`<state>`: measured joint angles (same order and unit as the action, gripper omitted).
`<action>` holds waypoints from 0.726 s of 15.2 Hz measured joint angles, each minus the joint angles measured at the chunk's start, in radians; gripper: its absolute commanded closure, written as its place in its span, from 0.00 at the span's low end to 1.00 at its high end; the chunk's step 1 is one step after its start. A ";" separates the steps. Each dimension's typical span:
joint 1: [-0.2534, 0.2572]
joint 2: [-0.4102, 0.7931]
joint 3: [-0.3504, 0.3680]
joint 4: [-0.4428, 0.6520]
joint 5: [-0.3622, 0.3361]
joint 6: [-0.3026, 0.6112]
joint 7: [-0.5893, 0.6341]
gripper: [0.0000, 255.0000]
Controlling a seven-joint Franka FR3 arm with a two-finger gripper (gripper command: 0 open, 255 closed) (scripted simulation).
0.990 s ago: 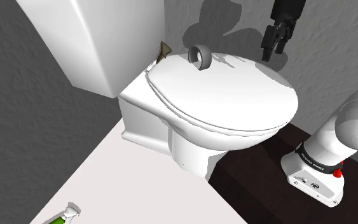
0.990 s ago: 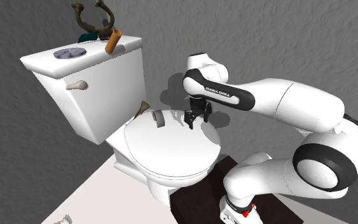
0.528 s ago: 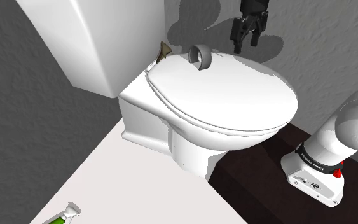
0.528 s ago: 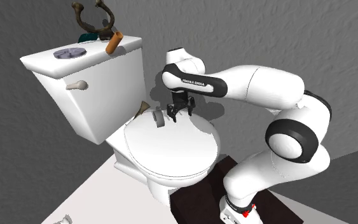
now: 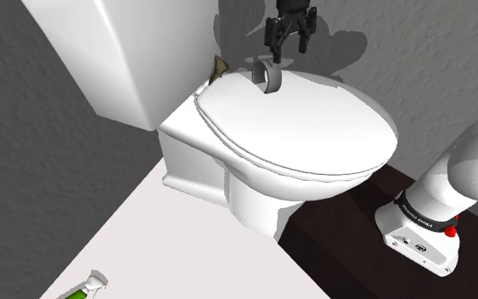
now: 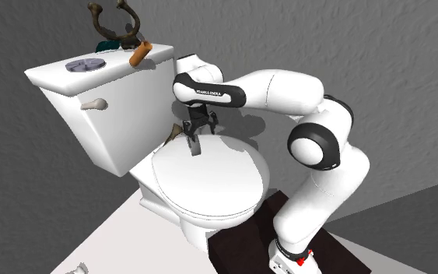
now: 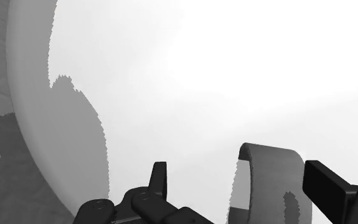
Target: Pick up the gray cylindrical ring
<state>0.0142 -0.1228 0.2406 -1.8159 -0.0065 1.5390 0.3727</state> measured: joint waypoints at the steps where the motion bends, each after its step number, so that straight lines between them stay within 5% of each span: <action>1: 0.002 0.041 0.006 0.044 -0.013 -0.006 0.017 0.00; 5: 0.022 0.185 0.030 0.217 -0.057 -0.045 0.085 0.00; 11: 0.022 0.194 0.030 0.148 -0.060 0.032 0.094 0.00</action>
<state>0.0361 0.0716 0.2705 -1.6676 -0.0667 1.5711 0.4666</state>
